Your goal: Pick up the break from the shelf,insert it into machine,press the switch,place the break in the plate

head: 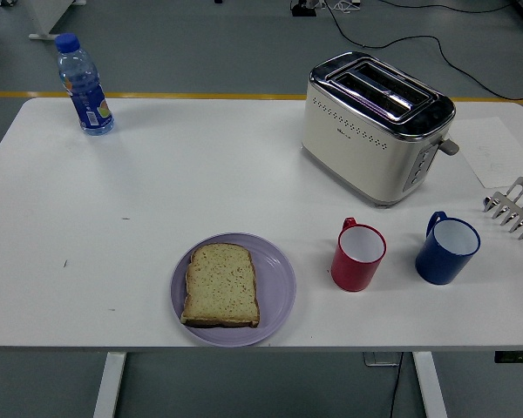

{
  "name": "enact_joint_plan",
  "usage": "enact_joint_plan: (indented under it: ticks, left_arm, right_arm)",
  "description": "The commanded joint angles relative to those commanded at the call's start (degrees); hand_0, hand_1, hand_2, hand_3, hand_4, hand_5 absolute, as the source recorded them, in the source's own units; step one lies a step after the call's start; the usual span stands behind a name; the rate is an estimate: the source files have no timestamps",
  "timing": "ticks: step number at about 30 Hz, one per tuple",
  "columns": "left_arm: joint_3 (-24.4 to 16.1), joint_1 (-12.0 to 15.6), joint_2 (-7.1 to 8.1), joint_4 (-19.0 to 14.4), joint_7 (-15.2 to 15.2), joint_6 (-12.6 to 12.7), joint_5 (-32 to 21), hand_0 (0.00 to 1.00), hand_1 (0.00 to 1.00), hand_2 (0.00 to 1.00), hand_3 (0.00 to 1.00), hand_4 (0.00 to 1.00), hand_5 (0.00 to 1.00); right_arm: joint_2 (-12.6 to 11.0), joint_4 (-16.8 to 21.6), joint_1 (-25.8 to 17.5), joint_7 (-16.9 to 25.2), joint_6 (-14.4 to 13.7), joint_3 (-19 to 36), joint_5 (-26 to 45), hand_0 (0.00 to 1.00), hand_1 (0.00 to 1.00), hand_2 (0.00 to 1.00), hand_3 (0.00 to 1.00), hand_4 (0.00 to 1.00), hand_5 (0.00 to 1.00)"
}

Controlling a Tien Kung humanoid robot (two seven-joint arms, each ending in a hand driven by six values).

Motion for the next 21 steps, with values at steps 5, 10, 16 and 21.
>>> enact_joint_plan:
  ticks: [5, 10, 16, 21]
  left_arm:
    - [0.27, -0.12, 0.03, 0.00, -0.09, 0.00, -0.43, 0.689, 0.700, 0.687, 0.565, 0.279, 0.832]
    - [0.50, -0.26, 0.04, 0.00, -0.14, 0.00, -0.76, 0.689, 0.698, 0.688, 0.564, 0.279, 0.833]
    - [0.77, -0.32, 0.04, 0.00, -0.17, 0.02, -1.05, 0.689, 0.699, 0.688, 0.564, 0.279, 0.832]
    - [1.24, -0.53, 0.11, 0.00, -0.28, -0.01, -1.51, 0.689, 0.699, 0.688, 0.564, 0.280, 0.832]
  right_arm:
    - [0.45, -0.34, 0.13, -0.36, 0.01, 0.33, 0.12, 0.720, 0.650, 0.657, 0.598, 0.478, 0.341]
    - [0.84, -0.74, 0.34, -0.86, 0.08, 0.69, -0.30, 0.720, 0.650, 0.657, 0.598, 0.473, 0.345]
    - [1.13, -1.00, 0.52, -1.42, 0.30, 0.79, -0.63, 0.720, 0.651, 0.658, 0.597, 0.467, 0.349]
    - [1.42, -1.33, 0.91, -1.59, 0.37, 0.99, -0.77, 0.719, 0.651, 0.658, 0.598, 0.467, 0.348]
